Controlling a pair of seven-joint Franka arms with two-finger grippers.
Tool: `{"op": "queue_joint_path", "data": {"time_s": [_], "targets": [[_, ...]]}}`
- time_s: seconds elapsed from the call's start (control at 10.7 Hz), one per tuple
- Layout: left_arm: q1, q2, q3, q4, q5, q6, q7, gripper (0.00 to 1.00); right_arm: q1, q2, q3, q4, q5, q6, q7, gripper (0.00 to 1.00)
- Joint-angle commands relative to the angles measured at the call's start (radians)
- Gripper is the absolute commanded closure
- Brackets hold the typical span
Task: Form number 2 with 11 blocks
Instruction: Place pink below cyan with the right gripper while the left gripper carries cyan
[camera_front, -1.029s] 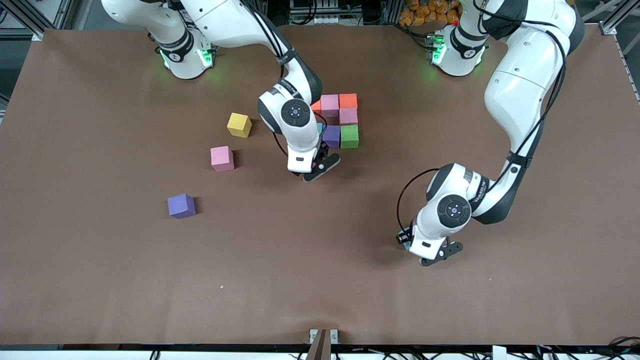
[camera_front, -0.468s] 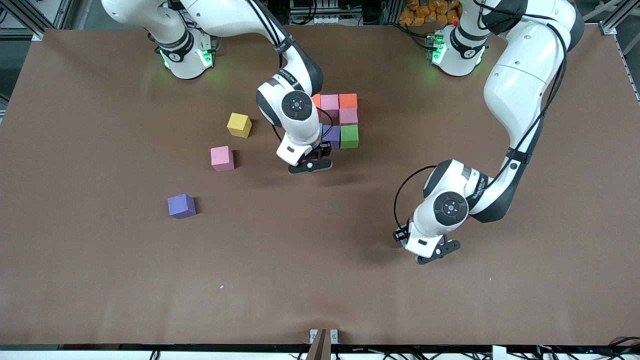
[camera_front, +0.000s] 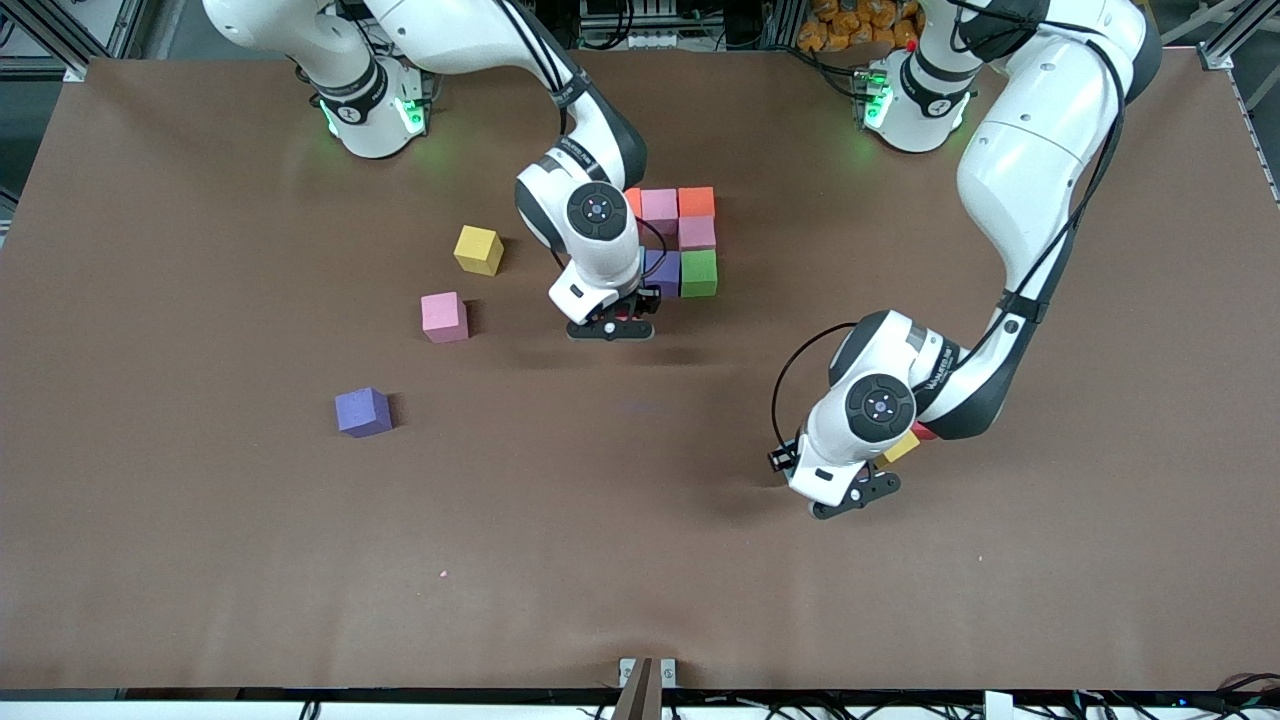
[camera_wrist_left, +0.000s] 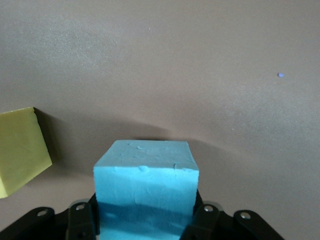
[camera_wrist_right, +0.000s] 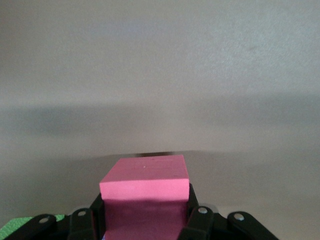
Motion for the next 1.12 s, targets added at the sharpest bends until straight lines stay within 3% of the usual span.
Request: {"op": "queue_joint_path", "data": {"time_s": [0.0,0.84,0.94,1.03], "targets": [[-0.003,-0.014,0.007,-0.004,0.028,-0.029,0.002,0.37,0.018,-0.010,0.001,-0.054,0.001,0.064,0.025,0.72],[-0.001,-0.046,0.000,-0.004,0.031,-0.084,0.002,0.37,0.055,-0.008,0.001,-0.091,0.003,0.112,0.053,0.71],[-0.001,-0.046,0.000,-0.004,0.031,-0.086,0.002,0.37,0.057,-0.008,0.001,-0.094,0.001,0.110,0.053,0.67],[-0.003,-0.046,-0.001,-0.003,0.028,-0.089,0.001,0.37,0.057,-0.010,0.001,-0.097,0.001,0.112,0.051,0.42]]}}
